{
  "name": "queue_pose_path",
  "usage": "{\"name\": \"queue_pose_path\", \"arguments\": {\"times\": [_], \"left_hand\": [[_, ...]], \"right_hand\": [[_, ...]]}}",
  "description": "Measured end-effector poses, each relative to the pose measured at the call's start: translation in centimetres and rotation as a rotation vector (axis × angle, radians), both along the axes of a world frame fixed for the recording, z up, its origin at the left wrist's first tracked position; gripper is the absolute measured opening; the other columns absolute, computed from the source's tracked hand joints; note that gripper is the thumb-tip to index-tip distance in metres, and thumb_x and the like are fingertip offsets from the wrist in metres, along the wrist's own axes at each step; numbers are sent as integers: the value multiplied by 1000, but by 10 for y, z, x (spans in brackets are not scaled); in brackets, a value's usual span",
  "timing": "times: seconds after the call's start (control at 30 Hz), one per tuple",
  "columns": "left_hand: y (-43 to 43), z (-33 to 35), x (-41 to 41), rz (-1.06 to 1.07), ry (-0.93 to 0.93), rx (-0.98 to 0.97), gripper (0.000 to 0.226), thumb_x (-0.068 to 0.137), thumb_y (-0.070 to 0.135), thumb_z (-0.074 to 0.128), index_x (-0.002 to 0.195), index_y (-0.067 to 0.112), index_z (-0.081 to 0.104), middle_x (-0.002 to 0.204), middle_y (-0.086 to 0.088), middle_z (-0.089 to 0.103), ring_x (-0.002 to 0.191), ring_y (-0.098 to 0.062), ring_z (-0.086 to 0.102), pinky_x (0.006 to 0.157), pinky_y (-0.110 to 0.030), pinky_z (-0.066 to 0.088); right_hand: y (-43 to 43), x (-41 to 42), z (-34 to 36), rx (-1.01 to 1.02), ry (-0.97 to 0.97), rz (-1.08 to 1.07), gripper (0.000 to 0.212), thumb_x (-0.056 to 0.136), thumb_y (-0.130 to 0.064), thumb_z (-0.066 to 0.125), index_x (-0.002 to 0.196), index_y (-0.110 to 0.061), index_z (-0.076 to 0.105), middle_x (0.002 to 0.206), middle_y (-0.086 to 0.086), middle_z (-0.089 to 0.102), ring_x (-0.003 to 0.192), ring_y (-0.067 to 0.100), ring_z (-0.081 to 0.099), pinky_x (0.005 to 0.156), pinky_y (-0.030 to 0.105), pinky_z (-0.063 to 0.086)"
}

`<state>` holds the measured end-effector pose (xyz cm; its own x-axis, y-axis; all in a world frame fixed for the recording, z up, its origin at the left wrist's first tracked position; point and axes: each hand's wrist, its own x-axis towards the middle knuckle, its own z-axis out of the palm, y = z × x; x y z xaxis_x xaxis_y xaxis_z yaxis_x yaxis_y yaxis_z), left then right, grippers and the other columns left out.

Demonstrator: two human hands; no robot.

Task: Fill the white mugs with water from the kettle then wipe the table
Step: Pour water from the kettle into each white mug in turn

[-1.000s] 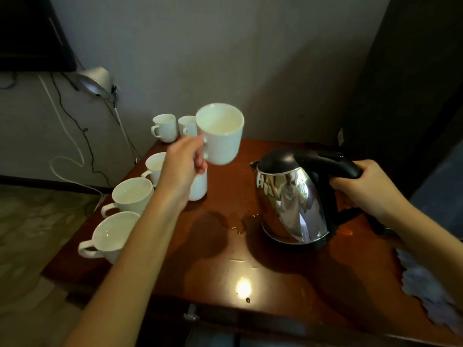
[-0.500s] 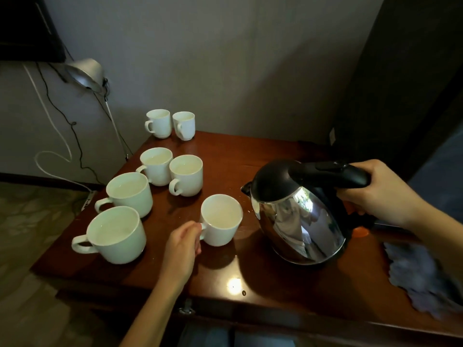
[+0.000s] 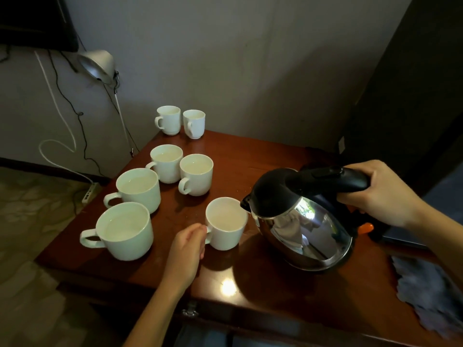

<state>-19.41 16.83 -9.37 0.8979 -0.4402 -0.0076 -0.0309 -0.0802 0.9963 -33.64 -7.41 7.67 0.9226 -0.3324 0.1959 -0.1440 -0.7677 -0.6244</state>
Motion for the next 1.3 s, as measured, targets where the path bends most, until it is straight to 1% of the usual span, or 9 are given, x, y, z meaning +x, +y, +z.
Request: {"name": "queue_pose_path", "arguments": {"times": [0.13, 0.27, 0.33, 0.47, 0.63, 0.73, 0.87, 1.2, 1.3], "left_hand": [[4, -2, 3, -56, -15, -22, 39, 98, 18, 42, 60, 13, 38, 48, 6, 34, 46, -3, 32, 46, -17, 28], [6, 0, 1, -95, 14, -63, 39, 98, 18, 42, 59, 16, 41, 46, 8, 37, 45, -1, 34, 45, -13, 28], [6, 2, 0, -106, 32, -74, 39, 99, 17, 41, 60, 16, 42, 45, 10, 39, 43, 0, 37, 45, -10, 30], [8, 4, 0, -138, 44, -75, 39, 99, 17, 40, 61, 16, 43, 43, 11, 43, 42, 2, 41, 45, -8, 31], [7, 2, 3, -130, 64, -99, 38, 98, 18, 43, 60, 15, 42, 46, 9, 36, 45, -2, 34, 44, -11, 29], [7, 3, 2, -131, 76, -114, 37, 98, 16, 42, 61, 14, 43, 45, 10, 38, 44, -1, 36, 44, -10, 30], [6, 8, -1, -152, 94, -146, 37, 99, 11, 39, 62, 12, 44, 42, 11, 46, 41, 3, 44, 44, -7, 33], [7, 11, -2, -158, 116, -178, 36, 99, 10, 39, 63, 11, 44, 42, 11, 47, 41, 4, 45, 46, -6, 35], [7, 12, -3, -160, 123, -179, 36, 99, 9, 39, 63, 10, 44, 42, 11, 47, 42, 5, 45, 46, -6, 35]], "right_hand": [[4, 6, 4, 3, 8, 8, 26, 68, 6, 69, 70, -20, 66, 72, 10, 66, 48, 14, 58, 48, 25, 43], [6, 13, 12, -34, 18, 28, 29, 66, 4, 70, 72, -24, 67, 65, 19, 63, 49, 28, 58, 44, 32, 41], [8, 17, 18, -66, 32, 51, 28, 66, 3, 71, 69, -25, 67, 63, 17, 62, 47, 23, 57, 44, 29, 40], [10, 29, 30, -152, 72, 91, 19, 68, 2, 72, 68, -16, 67, 65, 16, 64, 55, 26, 60, 50, 34, 44], [13, 42, 42, -217, 153, 96, 8, 62, -14, 72, 66, -16, 67, 59, 9, 63, 48, 12, 55, 44, 27, 40], [13, 47, 46, -264, 184, 108, 10, 67, -4, 73, 69, -11, 66, 62, 16, 63, 49, 18, 56, 44, 33, 41], [18, 52, 51, -301, 218, 121, 8, 69, -5, 71, 75, -7, 67, 67, 17, 65, 61, 31, 62, 53, 41, 48], [24, 58, 57, -329, 265, 123, 8, 69, -7, 71, 77, -8, 67, 67, 16, 65, 52, 22, 58, 48, 34, 45], [25, 59, 59, -312, 281, 131, 9, 70, -9, 70, 77, -10, 67, 67, 15, 66, 54, 27, 61, 50, 37, 48]]}}
